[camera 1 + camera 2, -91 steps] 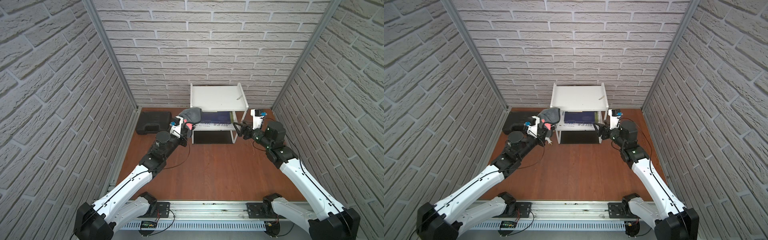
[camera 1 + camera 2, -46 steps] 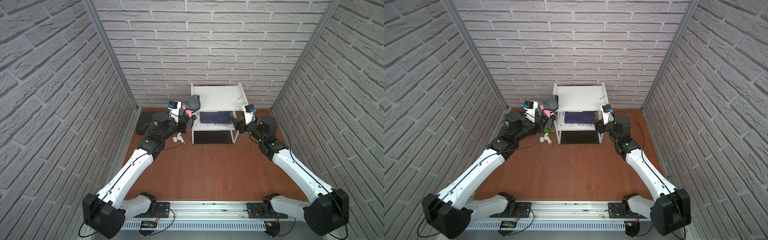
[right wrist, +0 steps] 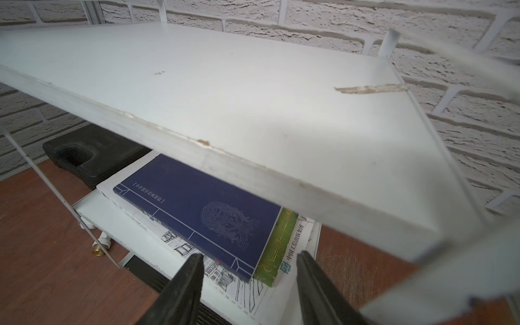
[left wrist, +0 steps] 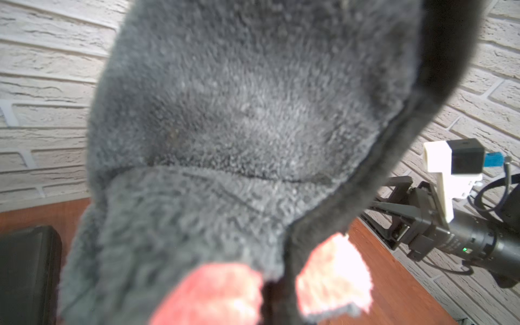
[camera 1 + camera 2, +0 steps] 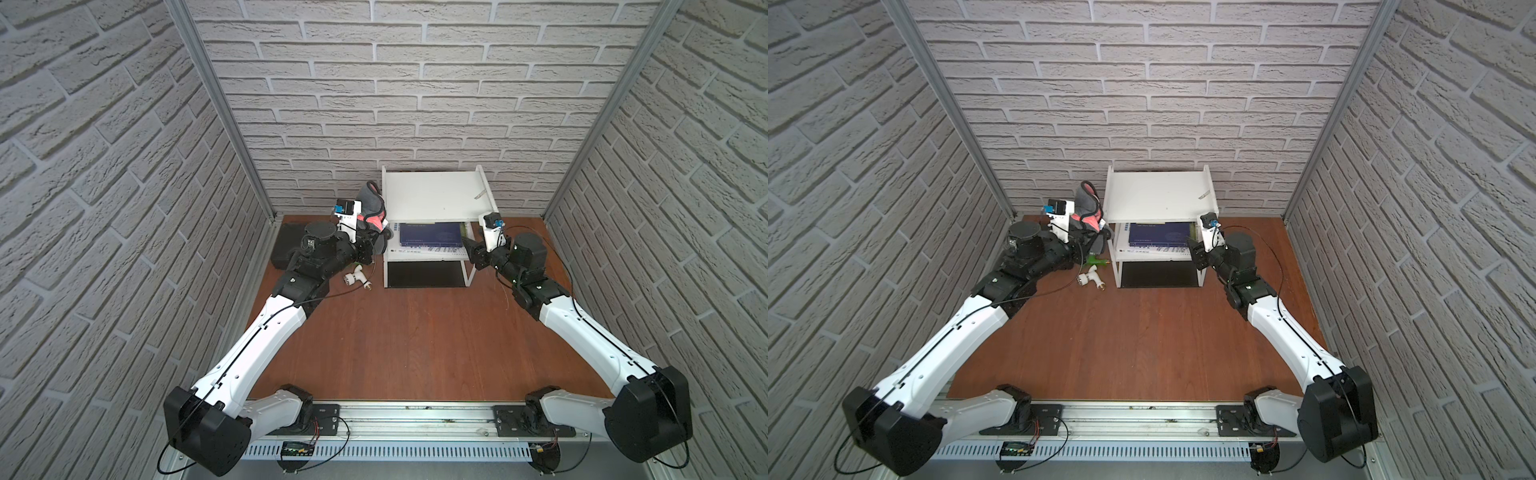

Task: Wipe the bookshelf clean with a cloth
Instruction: Wipe the dust from the shelf.

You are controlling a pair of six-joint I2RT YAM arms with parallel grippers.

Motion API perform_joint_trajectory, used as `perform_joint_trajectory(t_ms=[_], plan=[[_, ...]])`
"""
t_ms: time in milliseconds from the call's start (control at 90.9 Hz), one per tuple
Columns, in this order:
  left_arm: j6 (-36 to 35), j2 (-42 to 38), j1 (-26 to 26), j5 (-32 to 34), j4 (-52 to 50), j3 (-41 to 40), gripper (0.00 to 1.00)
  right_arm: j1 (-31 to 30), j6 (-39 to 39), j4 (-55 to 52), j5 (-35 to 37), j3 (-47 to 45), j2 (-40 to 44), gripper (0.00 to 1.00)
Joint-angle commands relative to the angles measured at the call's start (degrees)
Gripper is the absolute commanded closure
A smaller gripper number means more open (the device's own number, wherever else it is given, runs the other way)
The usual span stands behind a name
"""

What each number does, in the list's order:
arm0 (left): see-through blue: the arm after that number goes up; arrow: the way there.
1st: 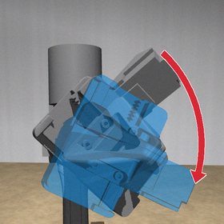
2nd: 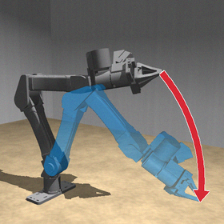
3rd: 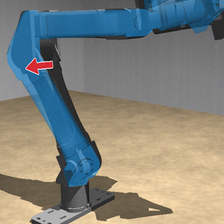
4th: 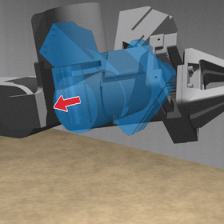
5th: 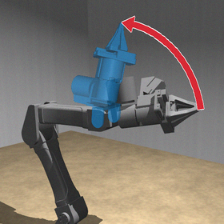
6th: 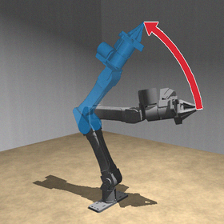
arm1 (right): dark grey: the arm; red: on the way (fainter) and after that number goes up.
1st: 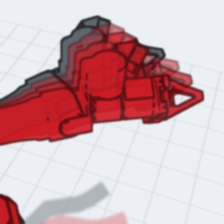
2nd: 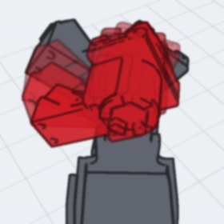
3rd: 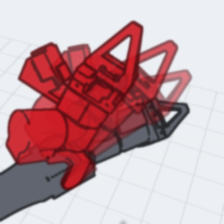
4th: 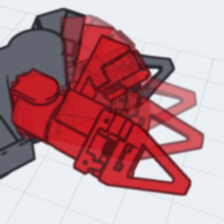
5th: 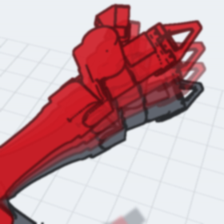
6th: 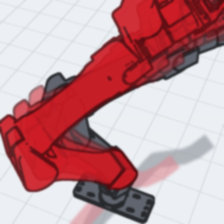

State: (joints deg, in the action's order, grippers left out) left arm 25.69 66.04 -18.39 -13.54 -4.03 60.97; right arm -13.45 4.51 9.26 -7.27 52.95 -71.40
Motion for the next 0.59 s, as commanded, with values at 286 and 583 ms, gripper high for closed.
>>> perform_joint_trajectory(t_ms=[286,583], plan=[[3.2,1.86,14.85,-25.22,3.6,2.34,1.0,1.06,-3.02,4.48,2.51,0.89,-2.6,0.47],[2.08,18.11,14.58,-35.68,7.25,15.6,1.0,1.06,-3.35,3.96,1.03,1.2,-2.58,0.52]])
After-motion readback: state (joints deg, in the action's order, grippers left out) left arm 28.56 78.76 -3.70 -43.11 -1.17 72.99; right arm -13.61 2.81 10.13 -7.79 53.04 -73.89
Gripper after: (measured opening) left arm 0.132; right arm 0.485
